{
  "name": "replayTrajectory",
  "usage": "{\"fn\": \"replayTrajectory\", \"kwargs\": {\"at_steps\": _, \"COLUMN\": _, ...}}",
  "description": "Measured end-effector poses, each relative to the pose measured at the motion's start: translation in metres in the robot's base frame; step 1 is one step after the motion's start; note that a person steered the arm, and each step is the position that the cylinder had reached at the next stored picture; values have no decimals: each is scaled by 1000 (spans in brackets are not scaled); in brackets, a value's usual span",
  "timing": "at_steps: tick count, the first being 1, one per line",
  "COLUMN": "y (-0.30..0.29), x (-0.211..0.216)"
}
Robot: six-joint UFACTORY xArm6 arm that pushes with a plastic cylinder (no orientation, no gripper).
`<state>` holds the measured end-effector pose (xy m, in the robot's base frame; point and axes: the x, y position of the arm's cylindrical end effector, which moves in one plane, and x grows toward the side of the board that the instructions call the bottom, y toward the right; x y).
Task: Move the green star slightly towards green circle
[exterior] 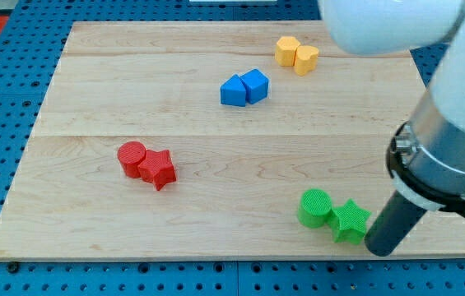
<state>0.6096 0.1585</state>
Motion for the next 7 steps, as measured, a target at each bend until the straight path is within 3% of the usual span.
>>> {"fn": "replayTrajectory", "kwargs": {"at_steps": 7, "y": -96, "x": -76}}
